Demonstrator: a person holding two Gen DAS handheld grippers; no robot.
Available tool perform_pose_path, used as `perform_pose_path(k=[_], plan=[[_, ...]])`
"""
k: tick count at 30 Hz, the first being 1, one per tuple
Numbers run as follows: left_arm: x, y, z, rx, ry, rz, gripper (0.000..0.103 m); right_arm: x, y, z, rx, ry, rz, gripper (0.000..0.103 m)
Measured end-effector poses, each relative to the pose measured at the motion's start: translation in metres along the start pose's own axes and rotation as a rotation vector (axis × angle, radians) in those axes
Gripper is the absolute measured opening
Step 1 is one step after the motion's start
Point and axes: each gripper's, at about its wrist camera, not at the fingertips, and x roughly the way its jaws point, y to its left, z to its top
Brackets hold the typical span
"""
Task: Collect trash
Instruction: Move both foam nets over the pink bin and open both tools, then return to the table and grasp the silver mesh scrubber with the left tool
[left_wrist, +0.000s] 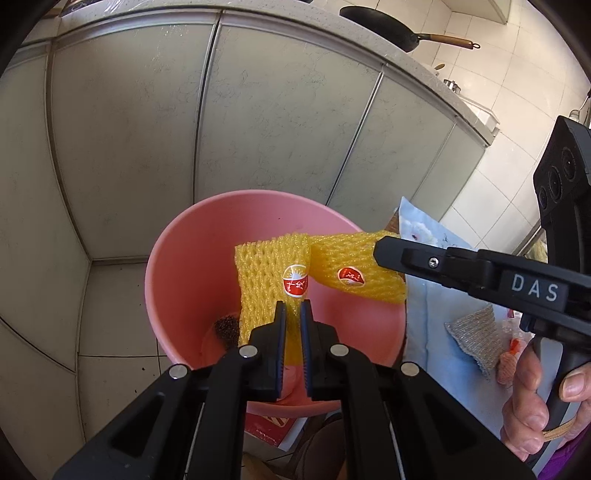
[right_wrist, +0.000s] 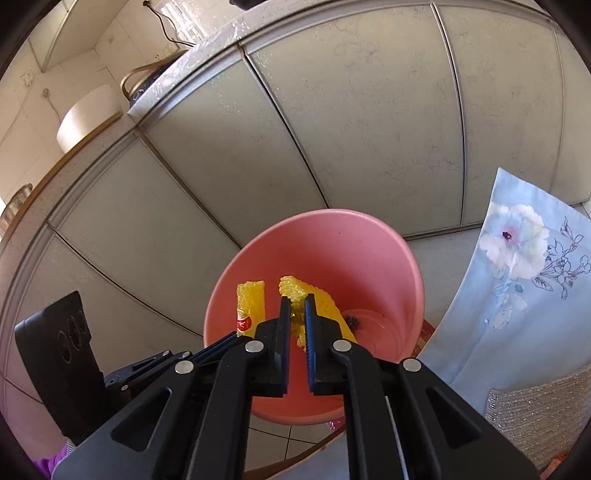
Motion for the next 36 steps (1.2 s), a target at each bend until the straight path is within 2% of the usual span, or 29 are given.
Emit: perform_pose_path(k=[4,6,10,11,27,36], plan=[[0.007,-0.002,0.0,-0.003,0.009,0.022,0.009,0.01,-0.004,-0.003,0.013,0.025,-0.005,0.008],[0.01,-0.002,0.0,-0.009,0.019,0.026,0.013,0.012,-0.006,-0.003,0.022,0.037,0.003,0.009],[0.012,-0.002,0.0,-0.017,0.029,0.031,0.021,0.011,-0.008,0.0,0.025,0.041,0.009,0.028],[0.012,-0.002,0.001,-0.016,0.028,0.035,0.023,0.011,-0.008,0.0,0.025,0.039,0.01,0.03],[-0.023,-0.019,0.0,0.023,-0.03,-0.004,0.024,-0.037,-0.01,-0.018,-0.007,-0.017,-0.037,0.03],[-0.051,-0.051,0.0,0.071,-0.048,-0.08,0.024,-0.104,-0.014,-0.033,-0.015,-0.097,-0.102,0.03]])
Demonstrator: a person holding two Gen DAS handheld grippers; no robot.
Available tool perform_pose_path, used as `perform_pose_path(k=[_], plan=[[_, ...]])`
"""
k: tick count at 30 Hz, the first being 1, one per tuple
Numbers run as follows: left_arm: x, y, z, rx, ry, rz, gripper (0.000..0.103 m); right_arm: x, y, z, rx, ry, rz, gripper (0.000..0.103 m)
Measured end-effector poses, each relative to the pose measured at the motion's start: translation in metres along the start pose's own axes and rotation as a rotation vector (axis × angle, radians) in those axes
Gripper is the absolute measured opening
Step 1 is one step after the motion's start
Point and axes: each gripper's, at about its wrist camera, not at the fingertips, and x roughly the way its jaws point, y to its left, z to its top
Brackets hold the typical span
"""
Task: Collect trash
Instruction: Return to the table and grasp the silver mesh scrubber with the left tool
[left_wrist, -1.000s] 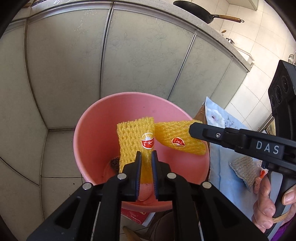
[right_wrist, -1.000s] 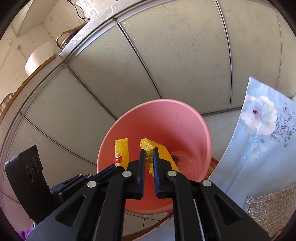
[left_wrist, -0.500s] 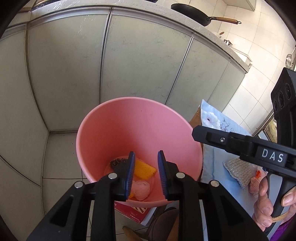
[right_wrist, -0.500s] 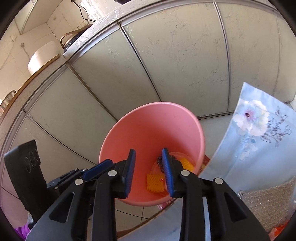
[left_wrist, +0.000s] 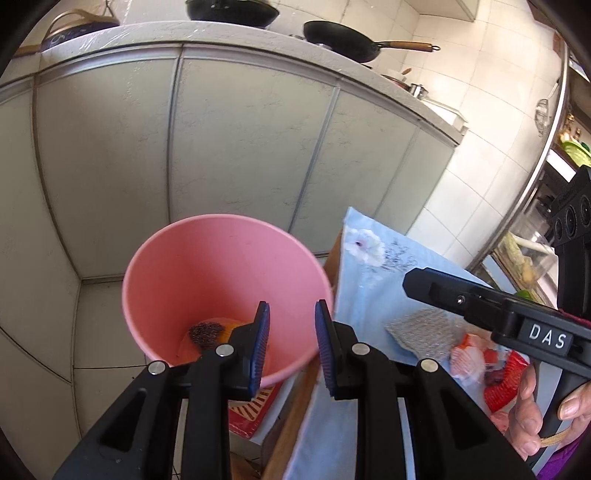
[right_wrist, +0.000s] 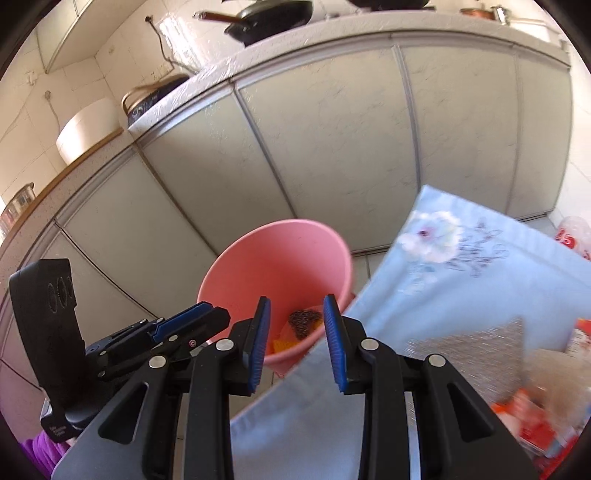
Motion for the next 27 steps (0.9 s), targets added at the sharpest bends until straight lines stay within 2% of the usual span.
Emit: perform_pose_path(k=[7,12,18,20,27], plan=[[-0.01,-0.036,0.0,0.027,0.013,-0.083,0.027,-0.066,-0.038,-0.009,0.024,-0.06,-0.115,0.03],[-0.008,-0.064,-0.005,0.089,0.043,-0.118,0.027,-0.106,-0.072,-0.021,0.067,-0.097,-0.186,0.03],[0.005,-0.093,-0.019,0.162,0.09,-0.144,0.027,-0.122,-0.113,-0.043,0.13,-0.107,-0.242,0.032],[0.014,-0.101,-0.024,0.174,0.126,-0.161,0.027,-0.122,-0.121,-0.049,0.13,-0.103,-0.264,0.041],[0.051,-0.125,-0.027,0.187,0.219,-0.168,0.028,-0.13,-0.154,-0.058,0.188,-0.114,-0.294,0.041]])
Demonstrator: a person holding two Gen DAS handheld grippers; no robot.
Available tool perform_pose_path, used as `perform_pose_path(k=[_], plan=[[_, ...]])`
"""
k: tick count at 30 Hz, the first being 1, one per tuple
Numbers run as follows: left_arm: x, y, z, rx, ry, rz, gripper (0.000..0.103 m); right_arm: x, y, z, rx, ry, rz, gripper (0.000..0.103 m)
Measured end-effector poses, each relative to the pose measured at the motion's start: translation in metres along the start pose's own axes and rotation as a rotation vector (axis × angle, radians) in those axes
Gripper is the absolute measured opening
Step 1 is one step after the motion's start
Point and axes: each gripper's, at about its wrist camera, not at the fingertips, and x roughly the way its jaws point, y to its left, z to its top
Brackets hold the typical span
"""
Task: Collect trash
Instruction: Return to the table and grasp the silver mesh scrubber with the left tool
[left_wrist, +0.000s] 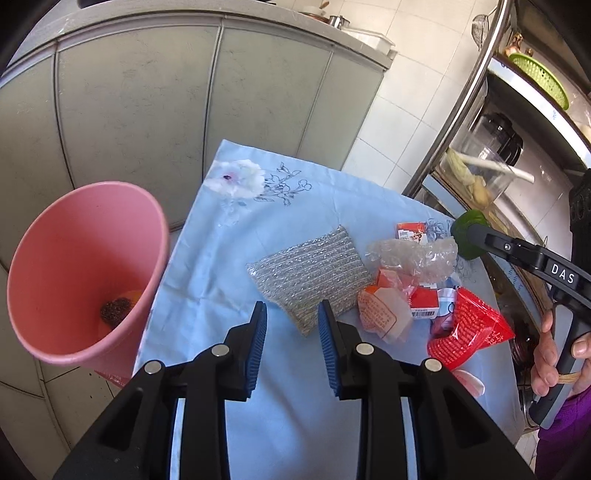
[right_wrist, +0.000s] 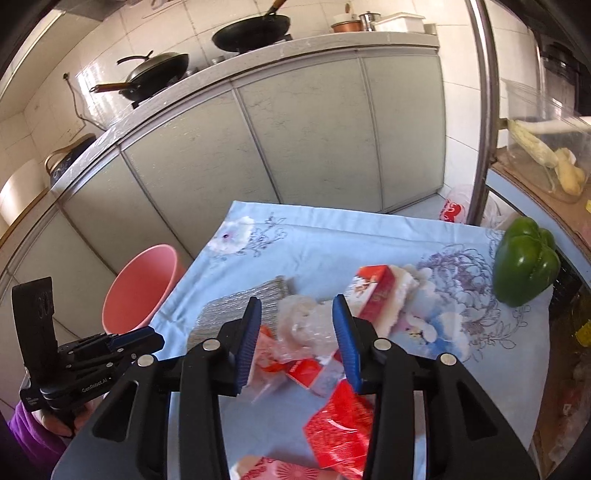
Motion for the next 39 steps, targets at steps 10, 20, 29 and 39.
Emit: perform_pose_path(k=[10,20,29,39], plan=[[0.031,-0.025,0.043,0.119,0.005,-0.022,0.035,0.008,-0.035,0.023,0.074,0.015,0.002,0.041],[0.109,-0.032,0.072,0.364,0.174,-0.07,0.037,0.043,-0.07,0.027,0.216,0.131,-0.001,0.041],[0.122,-0.015,0.061,0.356,0.189,-0.136,0.032,0.081,-0.085,0.02,0.349,0.236,0.032,0.041],[0.082,0.005,0.046,0.238,0.146,-0.189,0.003,0.105,-0.071,0.014,0.38,0.329,0.034,0.042]])
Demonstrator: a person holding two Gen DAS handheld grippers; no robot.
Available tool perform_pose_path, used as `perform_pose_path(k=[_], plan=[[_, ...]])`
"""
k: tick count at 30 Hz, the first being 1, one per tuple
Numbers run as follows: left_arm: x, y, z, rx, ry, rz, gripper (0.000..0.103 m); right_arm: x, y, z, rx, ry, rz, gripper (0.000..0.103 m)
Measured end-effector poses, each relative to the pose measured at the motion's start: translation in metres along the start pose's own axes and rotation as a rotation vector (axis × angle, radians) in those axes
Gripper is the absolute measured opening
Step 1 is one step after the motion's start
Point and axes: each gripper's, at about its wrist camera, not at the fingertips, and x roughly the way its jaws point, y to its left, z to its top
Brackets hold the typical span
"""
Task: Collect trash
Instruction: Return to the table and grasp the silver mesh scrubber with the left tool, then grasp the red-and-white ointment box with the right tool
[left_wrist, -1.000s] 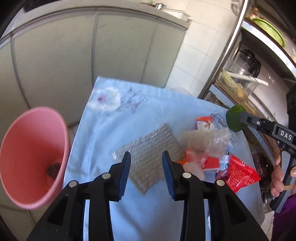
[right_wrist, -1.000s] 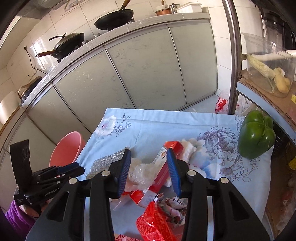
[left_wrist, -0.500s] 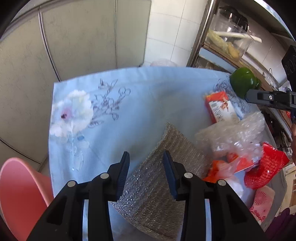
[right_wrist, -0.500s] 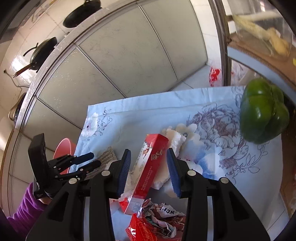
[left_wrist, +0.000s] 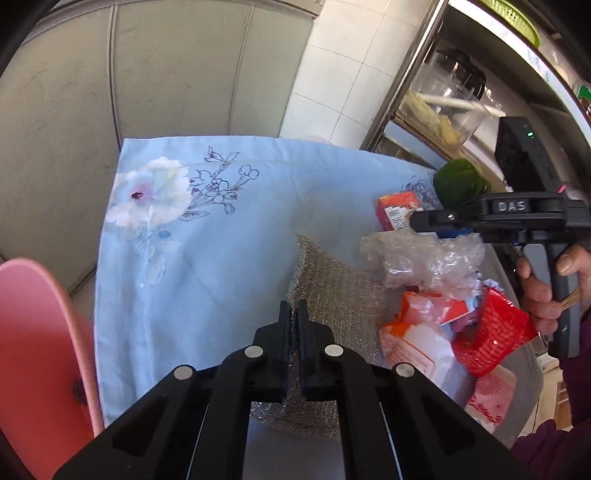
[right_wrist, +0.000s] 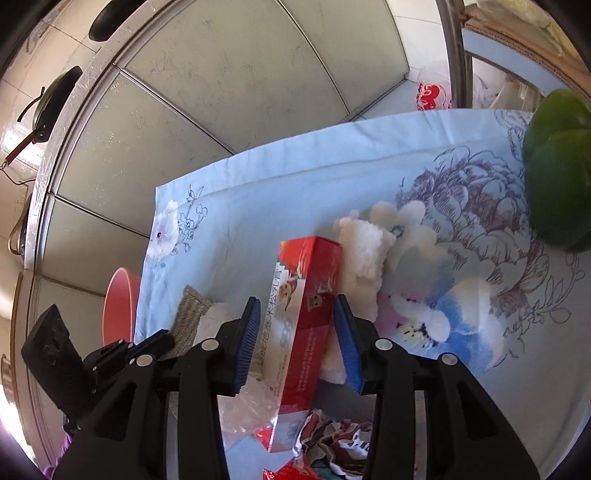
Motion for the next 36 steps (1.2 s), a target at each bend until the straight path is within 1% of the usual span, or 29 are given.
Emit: perform_pose_path(k=[1,2,4,6,11,13,16,18,20,22,26,28,30,32,34,36], plan=[[-0.007,-0.001,-0.003,-0.007,-0.013,0.002,0.003,0.0,0.002,-0.002,-0.001,0.0,0.007,0.042],[-0.012,-0.002,-0.004,-0.012,-0.024,0.005,0.003,-0.002,0.004,-0.003,-0.002,-0.009,0.015,0.037],[-0.025,-0.005,-0.008,-0.024,-0.051,0.011,0.003,-0.007,0.006,-0.005,0.0,-0.03,0.039,0.024],[-0.041,-0.005,-0.012,-0.042,-0.086,0.023,0.003,-0.012,0.007,-0.006,0.002,-0.052,0.051,0.024],[-0.071,-0.01,-0.023,-0.075,-0.157,0.073,0.003,-0.034,0.019,-0.013,-0.053,-0.125,0.049,0.023],[-0.08,-0.014,-0.026,-0.074,-0.187,0.131,0.003,-0.043,0.026,-0.013,-0.079,-0.16,0.036,0.023],[-0.096,-0.018,-0.036,-0.075,-0.235,0.239,0.003,-0.057,0.043,-0.01,-0.151,-0.224,-0.01,0.023],[-0.102,-0.019,-0.041,-0.072,-0.247,0.295,0.003,-0.062,0.06,-0.005,-0.208,-0.254,-0.039,0.023],[-0.106,-0.018,-0.046,-0.092,-0.238,0.291,0.003,-0.067,0.075,0.002,-0.251,-0.263,-0.04,0.023],[-0.11,-0.014,-0.05,-0.117,-0.229,0.295,0.003,-0.073,0.091,0.007,-0.279,-0.263,-0.007,0.023],[-0.122,-0.006,-0.056,-0.183,-0.247,0.309,0.003,-0.101,0.13,0.01,-0.372,-0.334,0.033,0.023],[-0.125,-0.005,-0.058,-0.185,-0.258,0.317,0.003,-0.111,0.145,0.008,-0.404,-0.365,0.042,0.023],[-0.126,-0.005,-0.059,-0.188,-0.261,0.315,0.003,-0.117,0.158,0.005,-0.431,-0.361,0.072,0.023],[-0.126,-0.004,-0.062,-0.195,-0.258,0.315,0.003,-0.111,0.169,-0.002,-0.454,-0.311,0.112,0.023],[-0.122,-0.003,-0.065,-0.21,-0.238,0.312,0.003,-0.09,0.173,-0.013,-0.457,-0.22,0.14,0.023],[-0.119,-0.001,-0.071,-0.231,-0.222,0.313,0.003,-0.057,0.171,-0.027,-0.451,-0.112,0.14,0.023]])
